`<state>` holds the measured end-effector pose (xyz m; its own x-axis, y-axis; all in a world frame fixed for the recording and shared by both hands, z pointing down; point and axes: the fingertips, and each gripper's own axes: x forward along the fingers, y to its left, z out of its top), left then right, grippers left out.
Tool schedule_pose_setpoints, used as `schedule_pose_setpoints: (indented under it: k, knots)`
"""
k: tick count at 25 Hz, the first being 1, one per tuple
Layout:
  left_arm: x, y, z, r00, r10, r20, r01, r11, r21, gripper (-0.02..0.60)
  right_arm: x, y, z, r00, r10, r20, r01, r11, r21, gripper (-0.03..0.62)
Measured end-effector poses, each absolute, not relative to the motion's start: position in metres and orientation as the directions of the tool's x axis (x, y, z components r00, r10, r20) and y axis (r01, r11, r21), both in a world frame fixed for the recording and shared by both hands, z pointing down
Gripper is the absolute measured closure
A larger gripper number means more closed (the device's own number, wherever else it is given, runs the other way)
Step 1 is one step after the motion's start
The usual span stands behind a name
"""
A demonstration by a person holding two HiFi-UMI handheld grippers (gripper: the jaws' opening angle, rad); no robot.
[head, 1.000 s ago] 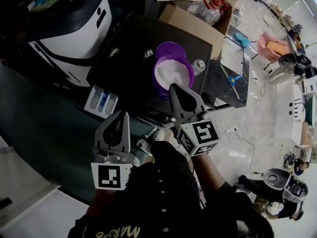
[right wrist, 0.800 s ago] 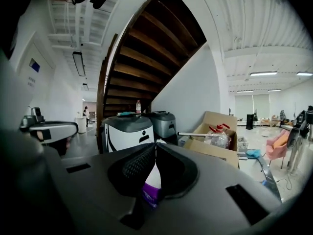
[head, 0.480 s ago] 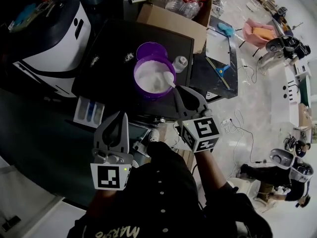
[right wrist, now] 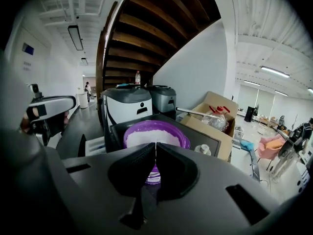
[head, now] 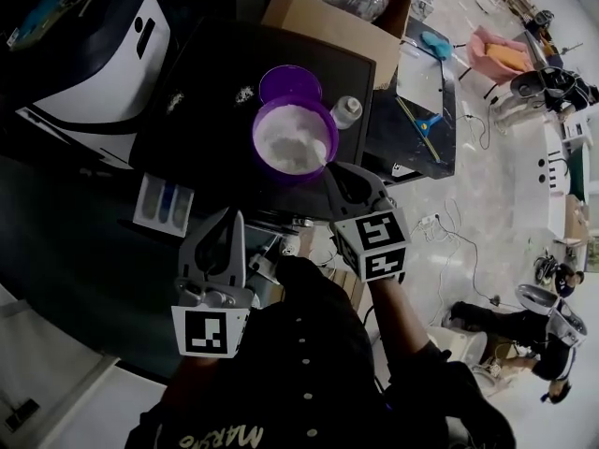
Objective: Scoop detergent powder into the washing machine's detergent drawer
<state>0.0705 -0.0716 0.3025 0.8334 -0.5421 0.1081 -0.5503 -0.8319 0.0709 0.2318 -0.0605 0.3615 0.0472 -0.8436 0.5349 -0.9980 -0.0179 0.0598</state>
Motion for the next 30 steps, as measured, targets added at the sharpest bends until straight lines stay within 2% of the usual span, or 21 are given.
schedule_pose_setpoints:
  k: [10,21,24,30]
  knots:
    - [0.080,-0.080,0.317,0.832,-0.538,0.136,-0.551,-0.831,0.082,0.568,0.230,-0.069,0.379,-0.005,-0.800,0.600,-1.000,0.013,0.009,0.562]
    - [0.082,-0.079,0.321,0.826,-0.544,0.148,-0.559,-0.824,0.090,0.568,0.230,-0.068,0.381,-0.014,-0.818,0.575,-1.000,0.010,-0.009,0.559]
    - [0.082,-0.077,0.321,0.826,-0.545,0.143,-0.559,-0.825,0.084,0.568,0.228,-0.067,0.382,-0.024,-0.820,0.572,-1.000,0.017,-0.017,0.468]
    - [0.079,-0.074,0.318,0.830,-0.541,0.136,-0.553,-0.829,0.075,0.568,0.228,-0.064,0.371,0.000,-0.843,0.537,-1.000,0.005,0.009,0.451]
